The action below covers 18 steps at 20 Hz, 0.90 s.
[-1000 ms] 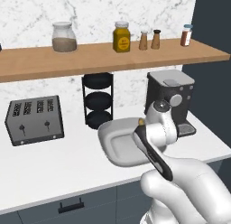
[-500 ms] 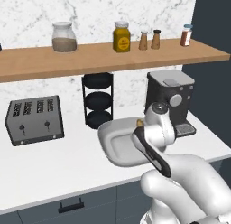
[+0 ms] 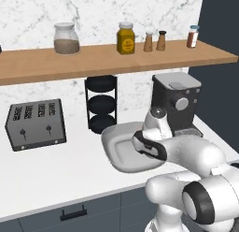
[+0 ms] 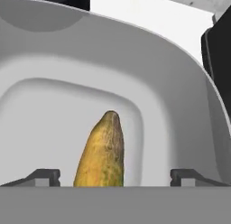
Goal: Place one cucumber and one chicken drumstick in each tupperware on the nearby counter, to pack two identical lunches.
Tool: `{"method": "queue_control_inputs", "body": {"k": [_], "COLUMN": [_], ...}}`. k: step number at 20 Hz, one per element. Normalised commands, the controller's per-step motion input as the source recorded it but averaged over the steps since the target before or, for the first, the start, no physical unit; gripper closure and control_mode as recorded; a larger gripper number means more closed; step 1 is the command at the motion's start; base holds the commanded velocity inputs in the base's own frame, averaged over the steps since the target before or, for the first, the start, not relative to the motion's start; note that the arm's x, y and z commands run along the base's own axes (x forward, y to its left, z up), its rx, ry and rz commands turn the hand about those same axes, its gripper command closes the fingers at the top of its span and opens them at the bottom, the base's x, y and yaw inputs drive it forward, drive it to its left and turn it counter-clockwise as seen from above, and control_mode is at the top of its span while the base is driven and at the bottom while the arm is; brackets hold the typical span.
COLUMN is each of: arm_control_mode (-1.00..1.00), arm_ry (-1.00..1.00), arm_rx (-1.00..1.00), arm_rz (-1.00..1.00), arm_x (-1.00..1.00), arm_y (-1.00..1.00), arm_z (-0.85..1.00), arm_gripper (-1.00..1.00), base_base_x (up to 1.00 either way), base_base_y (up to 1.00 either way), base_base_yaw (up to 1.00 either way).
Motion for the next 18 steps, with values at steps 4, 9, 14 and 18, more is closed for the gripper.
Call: {"method": "queue_control_inputs", "body": {"k": [4, 9, 14, 18], "arm_control_mode": [-1.00, -1.00, -1.00, -1.00], "arm_ry": [-0.11, -0.14, -0.07, 0.09], "arm_rx": [0.00, 0.00, 0.30, 0.54], "arm_rz": [0.00, 0.00, -0.05, -0.15], "arm_x": [-0.88, -1.00, -0.76, -0.30], "arm_y": [0.00, 0.00, -0.06, -0.32], "arm_z": [0.39, 0.54, 0.74, 0.92], "arm_gripper": [-1.00, -1.00, -1.00, -1.00], "base_base_x": [0.00, 0.00, 0.00, 0.00], "base_base_y": [0.00, 0.00, 0.00, 0.00], "base_base_yaw": [0.00, 0.00, 0.00, 0.00]}}
